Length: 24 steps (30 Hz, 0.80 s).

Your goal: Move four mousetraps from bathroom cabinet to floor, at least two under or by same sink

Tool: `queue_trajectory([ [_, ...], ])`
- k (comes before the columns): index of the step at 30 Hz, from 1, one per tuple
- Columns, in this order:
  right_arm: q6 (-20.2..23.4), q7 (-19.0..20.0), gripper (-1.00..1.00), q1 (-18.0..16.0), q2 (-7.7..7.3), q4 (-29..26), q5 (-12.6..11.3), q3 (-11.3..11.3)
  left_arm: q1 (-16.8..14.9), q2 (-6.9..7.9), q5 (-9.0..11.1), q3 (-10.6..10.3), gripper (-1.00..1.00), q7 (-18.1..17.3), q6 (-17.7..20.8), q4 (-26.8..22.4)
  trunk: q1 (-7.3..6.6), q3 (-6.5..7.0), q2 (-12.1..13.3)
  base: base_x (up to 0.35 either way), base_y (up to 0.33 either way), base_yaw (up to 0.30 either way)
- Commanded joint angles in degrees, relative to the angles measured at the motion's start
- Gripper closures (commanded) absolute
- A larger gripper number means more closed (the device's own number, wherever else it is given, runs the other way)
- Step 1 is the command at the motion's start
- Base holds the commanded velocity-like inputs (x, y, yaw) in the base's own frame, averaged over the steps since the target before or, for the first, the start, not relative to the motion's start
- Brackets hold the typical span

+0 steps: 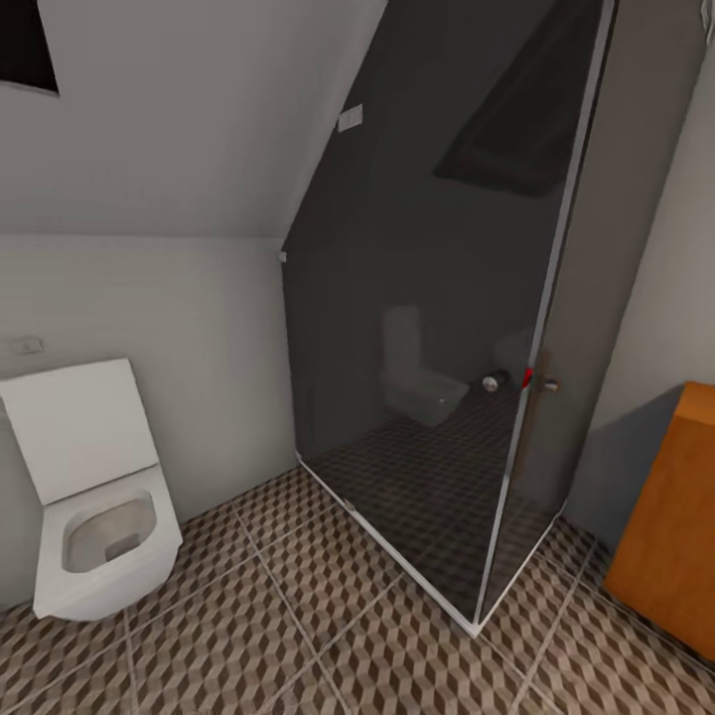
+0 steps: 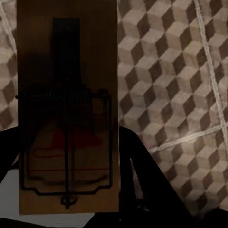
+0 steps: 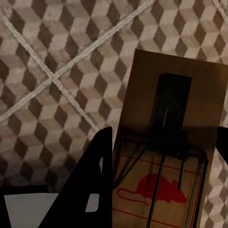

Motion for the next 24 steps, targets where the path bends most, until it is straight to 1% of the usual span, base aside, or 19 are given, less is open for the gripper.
queue_trajectory([
  [1, 0.18, -0.06, 1.00, -0.06, -0.01, 0.07, 0.34, 0.03, -0.01, 0.07, 0.29, -0.48, 1.00, 0.26, 0.05, 0.01, -0.01, -0.06, -0.03, 0.000, 0.000, 0.272],
  [11, 0.17, -0.04, 1.00, -0.06, 0.05, 0.09, 0.34, 0.03, 0.15, -0.05, 0.22, -0.56, 1.00, 0.23, -0.32, 0.01, -0.01, -0.06, -0.03, 0.000, 0.000, 0.272],
  [24, 0.17, -0.05, 1.00, -0.06, 0.06, 0.08, 0.34, 0.03, 0.21, 0.07, -0.40, -0.65, 1.00, 0.16, -0.49, 0.01, -0.01, -0.06, -0.03, 0.000, 0.000, 0.272],
])
